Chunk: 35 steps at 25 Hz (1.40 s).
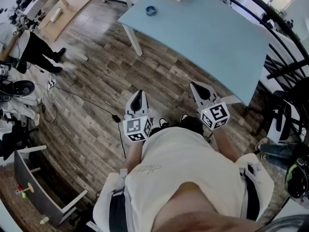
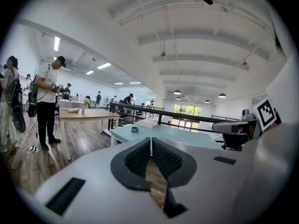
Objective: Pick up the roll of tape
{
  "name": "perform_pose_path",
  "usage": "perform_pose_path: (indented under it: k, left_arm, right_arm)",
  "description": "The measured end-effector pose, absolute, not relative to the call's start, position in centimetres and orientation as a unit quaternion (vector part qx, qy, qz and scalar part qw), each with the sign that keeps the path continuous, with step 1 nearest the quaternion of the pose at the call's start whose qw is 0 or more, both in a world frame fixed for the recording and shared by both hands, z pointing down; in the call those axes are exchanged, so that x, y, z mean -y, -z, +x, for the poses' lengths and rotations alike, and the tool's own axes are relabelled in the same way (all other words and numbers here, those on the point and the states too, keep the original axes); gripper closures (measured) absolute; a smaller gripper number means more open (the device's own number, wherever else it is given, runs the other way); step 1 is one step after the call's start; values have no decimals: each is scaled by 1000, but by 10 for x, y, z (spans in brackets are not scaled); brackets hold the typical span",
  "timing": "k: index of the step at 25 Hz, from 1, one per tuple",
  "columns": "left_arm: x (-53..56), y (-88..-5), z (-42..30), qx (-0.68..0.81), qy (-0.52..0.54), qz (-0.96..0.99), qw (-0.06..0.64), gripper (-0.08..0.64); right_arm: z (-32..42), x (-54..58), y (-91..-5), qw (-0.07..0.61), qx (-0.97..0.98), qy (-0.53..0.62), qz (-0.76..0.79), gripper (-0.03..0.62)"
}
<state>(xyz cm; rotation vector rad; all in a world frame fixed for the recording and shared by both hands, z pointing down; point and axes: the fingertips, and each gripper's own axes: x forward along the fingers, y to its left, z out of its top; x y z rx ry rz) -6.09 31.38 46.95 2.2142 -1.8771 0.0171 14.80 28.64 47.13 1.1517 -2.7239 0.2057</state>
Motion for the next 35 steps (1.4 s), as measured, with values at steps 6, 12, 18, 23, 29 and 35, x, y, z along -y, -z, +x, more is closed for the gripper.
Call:
perform_pose_path:
  k: [6, 12, 18, 23, 29, 35]
  left_arm:
    - [-314, -477, -54, 628, -6, 766, 135, 532]
    - [-313, -464, -56, 627, 2, 770, 119, 532]
    - [-314, -444, -66, 638, 1, 765, 87, 531]
    - [-318, -434, -73, 642, -5, 764, 68, 447]
    - [-321, -424, -76, 637, -10, 769, 55, 408]
    - [-315, -420, -87, 639, -8, 766, 65, 408]
  right_arm:
    - [145, -298, -474, 75, 918, -85, 381, 584]
    - [145, -299, -457, 52, 923, -52, 379, 584]
    - [142, -298, -445, 49, 926, -38, 372, 584]
    - [129, -304, -444, 47, 929, -38, 364, 584]
    - [123, -300, -437, 38, 932, -26, 359, 584]
    - [115, -297, -428, 40, 931, -20, 361, 584]
